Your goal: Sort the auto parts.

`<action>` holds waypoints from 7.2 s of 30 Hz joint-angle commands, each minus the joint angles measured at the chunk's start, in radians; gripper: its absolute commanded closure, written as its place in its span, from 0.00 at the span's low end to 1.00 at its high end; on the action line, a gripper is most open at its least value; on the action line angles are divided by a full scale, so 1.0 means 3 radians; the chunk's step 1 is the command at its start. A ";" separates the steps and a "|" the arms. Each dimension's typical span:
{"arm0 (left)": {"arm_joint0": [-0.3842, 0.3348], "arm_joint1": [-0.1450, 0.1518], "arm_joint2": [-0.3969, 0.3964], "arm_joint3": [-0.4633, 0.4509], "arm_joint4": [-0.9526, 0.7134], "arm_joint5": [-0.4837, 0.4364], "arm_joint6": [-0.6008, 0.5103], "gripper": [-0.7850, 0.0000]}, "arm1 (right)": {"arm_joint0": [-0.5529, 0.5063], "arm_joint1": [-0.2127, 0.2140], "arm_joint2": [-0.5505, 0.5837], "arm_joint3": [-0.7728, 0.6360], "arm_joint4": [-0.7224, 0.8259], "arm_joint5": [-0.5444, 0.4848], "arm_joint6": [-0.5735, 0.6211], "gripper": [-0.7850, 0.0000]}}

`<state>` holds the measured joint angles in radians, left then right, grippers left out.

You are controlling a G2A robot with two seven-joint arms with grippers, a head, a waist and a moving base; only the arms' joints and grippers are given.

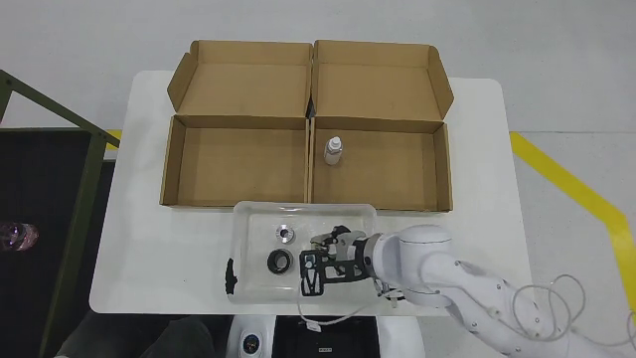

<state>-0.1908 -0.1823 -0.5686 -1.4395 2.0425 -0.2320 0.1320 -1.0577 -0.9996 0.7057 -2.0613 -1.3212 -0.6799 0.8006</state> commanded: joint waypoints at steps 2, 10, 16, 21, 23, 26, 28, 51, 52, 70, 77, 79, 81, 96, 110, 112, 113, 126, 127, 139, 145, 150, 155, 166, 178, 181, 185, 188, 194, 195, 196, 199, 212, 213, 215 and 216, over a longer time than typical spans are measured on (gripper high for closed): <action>0.0000 0.0000 0.0000 0.0000 0.0000 0.0000 0.0000 0.00 | -0.0074 0.0020 0.0110 -0.0015 -0.0041 0.0032 -0.0327 1.00; 0.0000 0.0000 0.0000 0.0000 0.0000 0.0000 0.0000 0.00 | -0.0250 0.0076 0.0403 -0.0127 -0.0266 0.0092 -0.0943 1.00; 0.0000 0.0000 0.0000 0.0000 0.0000 0.0000 0.0000 0.00 | -0.0365 0.0102 0.0594 -0.0194 -0.0409 0.0180 -0.1352 1.00; 0.0000 0.0000 0.0000 0.0000 0.0000 0.0000 0.0000 0.00 | -0.0410 0.0110 0.0715 -0.0187 -0.0417 0.0189 -0.1601 1.00; 0.0000 0.0000 0.0000 0.0000 0.0000 0.0000 0.0000 0.00 | -0.0415 0.0111 0.0757 -0.0185 -0.0409 0.0181 -0.1672 1.00; 0.0000 0.0000 0.0000 0.0000 0.0000 0.0000 0.0000 0.00 | -0.0405 0.0113 0.0833 -0.0189 -0.0409 0.0163 -0.1775 1.00; 0.0000 0.0000 0.0000 0.0000 0.0000 0.0000 0.0000 0.00 | -0.0404 0.0117 0.0884 -0.0205 -0.0441 0.0146 -0.1825 1.00; 0.0000 0.0000 0.0000 0.0000 0.0000 0.0000 0.0000 0.00 | -0.0426 0.0134 0.1429 0.0066 0.0041 0.0091 -0.1741 1.00; 0.0000 0.0000 0.0000 0.0000 0.0000 0.0000 0.0000 0.00 | -0.0414 0.0133 0.1438 0.0092 0.0065 0.0076 -0.1718 1.00; 0.0000 0.0000 0.0000 0.0000 0.0000 0.0000 0.0000 0.00 | 0.0199 0.0050 0.1117 0.0734 0.0271 -0.0291 -0.1002 1.00; 0.0000 0.0000 0.0000 0.0000 0.0000 0.0000 0.0000 0.00 | 0.0469 0.0001 0.0942 0.0978 0.0331 -0.0350 -0.0650 1.00; 0.0000 0.0000 0.0000 0.0000 0.0000 0.0000 0.0000 0.00 | 0.0547 -0.0017 0.0883 0.1058 0.0350 -0.0354 -0.0556 1.00; 0.0000 0.0000 0.0000 0.0000 0.0000 0.0000 0.0000 0.00 | 0.0629 -0.0037 0.0819 0.1138 0.0354 -0.0352 -0.0469 1.00; 0.0000 0.0000 0.0000 0.0000 0.0000 0.0000 0.0000 0.00 | 0.1095 -0.0224 0.0307 0.1648 0.0297 -0.0235 -0.0098 0.98; 0.0000 0.0000 0.0000 0.0000 0.0000 0.0000 0.0000 0.00 | 0.1217 -0.0327 0.0118 0.1879 0.0200 -0.0135 -0.0077 0.83; 0.0000 0.0000 0.0000 0.0000 0.0000 0.0000 0.0000 0.00 | 0.1216 -0.0340 0.0100 0.1901 0.0215 -0.0128 -0.0092 0.79; 0.0000 0.0000 0.0000 0.0000 0.0000 0.0000 0.0000 0.00 | 0.1220 -0.0346 0.0093 0.1910 0.0213 -0.0125 -0.0095 0.77; 0.0000 0.0000 0.0000 0.0000 0.0000 0.0000 0.0000 0.00 | 0.1086 -0.0304 0.0335 0.1713 0.0317 -0.0123 -0.0200 0.64; 0.0000 0.0000 0.0000 0.0000 0.0000 0.0000 0.0000 0.00 | 0.1046 -0.0290 0.0381 0.1661 0.0351 -0.0130 -0.0225 0.64; 0.0000 0.0000 0.0000 0.0000 0.0000 0.0000 0.0000 0.00 | 0.0426 -0.0109 0.0968 0.0935 0.0640 -0.0315 -0.0519 0.64; 0.0000 0.0000 0.0000 0.0000 0.0000 0.0000 0.0000 0.00 | 0.0169 -0.0055 0.1101 0.0621 0.0828 -0.0596 -0.0783 0.60; 0.0000 0.0000 0.0000 0.0000 0.0000 0.0000 0.0000 0.00 | 0.0015 -0.0037 0.1135 0.0371 0.0783 -0.0564 -0.0897 0.60; 0.0000 0.0000 0.0000 0.0000 0.0000 0.0000 0.0000 0.00 | -0.0105 -0.0052 0.0964 0.0265 0.0660 -0.0518 -0.0991 0.59; 0.0000 0.0000 0.0000 0.0000 0.0000 0.0000 0.0000 0.00 | -0.0147 -0.0171 0.0345 0.0304 0.0223 -0.0231 -0.1162 0.60; 0.0000 0.0000 0.0000 0.0000 0.0000 0.0000 0.0000 0.00 | 0.0076 -0.0321 0.0004 0.0600 -0.0025 0.0082 -0.1205 0.64; 0.0000 0.0000 0.0000 0.0000 0.0000 0.0000 0.0000 0.00 | 0.0108 -0.0349 -0.0041 0.0673 -0.0074 0.0142 -0.1164 0.70; 0.0000 0.0000 0.0000 0.0000 0.0000 0.0000 0.0000 0.00 | 0.0130 -0.0376 -0.0079 0.0730 -0.0107 0.0175 -0.1112 0.67; 0.0000 0.0000 0.0000 0.0000 0.0000 0.0000 0.0000 0.00 | 0.0135 -0.0392 -0.0100 0.0768 -0.0115 0.0178 -0.1084 0.67; 0.0000 0.0000 0.0000 0.0000 0.0000 0.0000 0.0000 0.00 | 0.0152 -0.0425 -0.0141 0.0865 -0.0129 0.0175 -0.1062 0.66; 0.0000 0.0000 0.0000 0.0000 0.0000 0.0000 0.0000 0.00 | 0.0158 -0.0432 -0.0150 0.0883 -0.0129 0.0177 -0.1060 0.65; 0.0000 0.0000 0.0000 0.0000 0.0000 0.0000 0.0000 0.00 | 0.0167 -0.0440 -0.0160 0.0899 -0.0132 0.0180 -0.1058 0.64; 0.0000 0.0000 0.0000 0.0000 0.0000 0.0000 0.0000 0.00 | 0.0195 -0.0467 -0.0192 0.0958 -0.0132 0.0194 -0.1058 0.63; 0.0000 0.0000 0.0000 0.0000 0.0000 0.0000 0.0000 0.00 | 0.0348 -0.0596 -0.0331 0.1206 -0.0094 0.0224 -0.1046 0.61; 0.0000 0.0000 0.0000 0.0000 0.0000 0.0000 0.0000 0.00 | 0.0358 -0.0607 -0.0341 0.1224 -0.0090 0.0228 -0.1042 0.61; 0.0000 0.0000 0.0000 0.0000 0.0000 0.0000 0.0000 0.00 | 0.0384 -0.0629 -0.0366 0.1261 -0.0088 0.0231 -0.1036 0.60; 0.0000 0.0000 0.0000 0.0000 0.0000 0.0000 0.0000 0.00 | 0.0395 -0.0640 -0.0381 0.1281 -0.0089 0.0232 -0.1031 0.60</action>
<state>-0.1908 -0.1823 -0.5686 -1.4395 2.0425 -0.2320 0.1320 -0.9429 -1.1883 0.5958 -1.6834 -1.3476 -0.6109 0.4898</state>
